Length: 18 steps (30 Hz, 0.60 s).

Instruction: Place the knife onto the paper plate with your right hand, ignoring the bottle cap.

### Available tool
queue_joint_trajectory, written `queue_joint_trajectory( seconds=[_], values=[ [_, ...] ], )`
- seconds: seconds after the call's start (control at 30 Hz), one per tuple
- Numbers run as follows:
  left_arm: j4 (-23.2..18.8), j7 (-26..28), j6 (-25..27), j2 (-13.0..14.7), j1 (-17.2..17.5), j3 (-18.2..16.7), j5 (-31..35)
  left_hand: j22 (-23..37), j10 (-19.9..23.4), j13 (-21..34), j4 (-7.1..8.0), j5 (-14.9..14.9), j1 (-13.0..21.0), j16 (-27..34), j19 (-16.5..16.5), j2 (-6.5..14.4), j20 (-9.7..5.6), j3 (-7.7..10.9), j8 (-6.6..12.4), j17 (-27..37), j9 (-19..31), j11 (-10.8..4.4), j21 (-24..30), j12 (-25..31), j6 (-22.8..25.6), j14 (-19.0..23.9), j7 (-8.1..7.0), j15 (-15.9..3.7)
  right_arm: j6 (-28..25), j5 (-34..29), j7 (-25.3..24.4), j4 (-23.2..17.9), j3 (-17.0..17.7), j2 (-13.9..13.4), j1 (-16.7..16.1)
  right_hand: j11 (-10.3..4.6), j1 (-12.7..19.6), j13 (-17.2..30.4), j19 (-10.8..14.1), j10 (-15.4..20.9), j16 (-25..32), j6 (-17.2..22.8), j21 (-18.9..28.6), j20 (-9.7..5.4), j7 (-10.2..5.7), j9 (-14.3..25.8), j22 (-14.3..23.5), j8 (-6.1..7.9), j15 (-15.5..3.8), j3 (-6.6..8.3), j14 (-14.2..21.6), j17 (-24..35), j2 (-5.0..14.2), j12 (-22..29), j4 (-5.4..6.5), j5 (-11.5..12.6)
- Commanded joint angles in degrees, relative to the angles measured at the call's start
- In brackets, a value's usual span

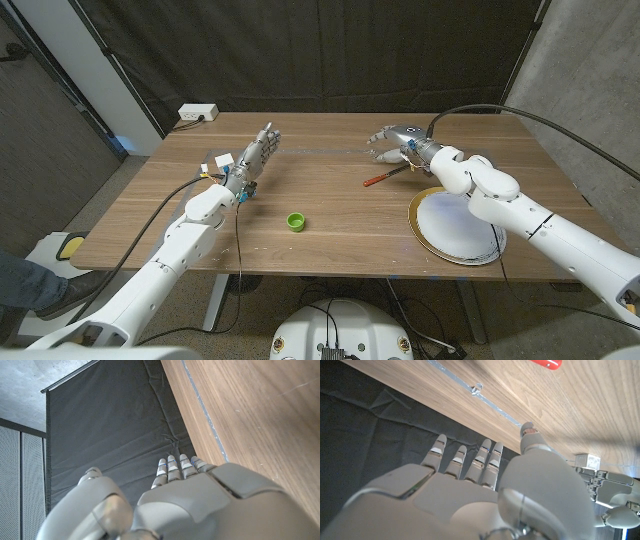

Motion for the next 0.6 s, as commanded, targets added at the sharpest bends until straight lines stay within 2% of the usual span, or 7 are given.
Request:
queue_joint_trajectory(
  seconds=[0.03, 0.3, 0.6],
  values=[
    [-0.97, -0.05, 0.52, -0.01, 1.16, 0.15, -0.58, 0.15, 0.40, 0.30, 0.13, -0.11, 0.12, -0.20, -0.57, 0.20, -0.09, -0.17, -0.19, 0.11, 0.28, 0.18, -0.07, -0.04, 0.61, 0.28, 0.03, 0.21, 1.06, -3.20, 6.09, 1.80, -2.24, 0.25, 2.93, -0.18, 0.99, 0.19, -0.19, 0.41, 0.24, 1.25, 0.17, 0.10, -0.05, 0.20, 0.06, 0.30, -0.24, -0.01, 0.59, 0.25, 0.15, 0.11, -0.04, -0.37],
    [-2.08, 0.10, 0.85, 0.39, 2.25, 0.00, -0.78, 0.16, 0.27, 0.30, 0.13, -0.14, 0.16, -0.36, -1.05, 0.25, -0.19, -0.25, -0.26, 0.11, 0.28, 0.24, -0.21, -0.17, 0.66, -0.07, 0.05, 0.39, 1.46, -4.87, 8.31, 3.04, -3.08, 0.58, 4.19, -0.20, 1.14, 0.21, 0.10, 0.98, 0.45, 2.02, 0.36, -0.07, -0.09, 0.21, 0.06, 0.44, -0.40, -0.12, 1.14, 0.25, 0.20, 0.30, -0.01, -0.42],
    [-3.49, 0.15, 0.65, 0.98, 3.36, -0.66, -1.14, 0.16, 0.40, 0.31, 0.15, -0.17, 0.19, -0.38, -1.25, 0.33, -0.22, -0.38, -0.35, 0.10, 0.28, 0.20, -0.20, -0.21, 0.72, -0.10, 0.22, 0.52, 2.08, -5.77, 8.39, 4.97, -3.97, 1.13, 4.18, -0.24, 1.45, 0.23, 0.50, 1.80, 0.78, 2.84, 0.57, -0.41, -0.13, 0.23, 0.07, 0.51, -0.75, -0.25, 2.30, 0.23, 0.24, 0.53, -0.03, -0.45]
  ],
)
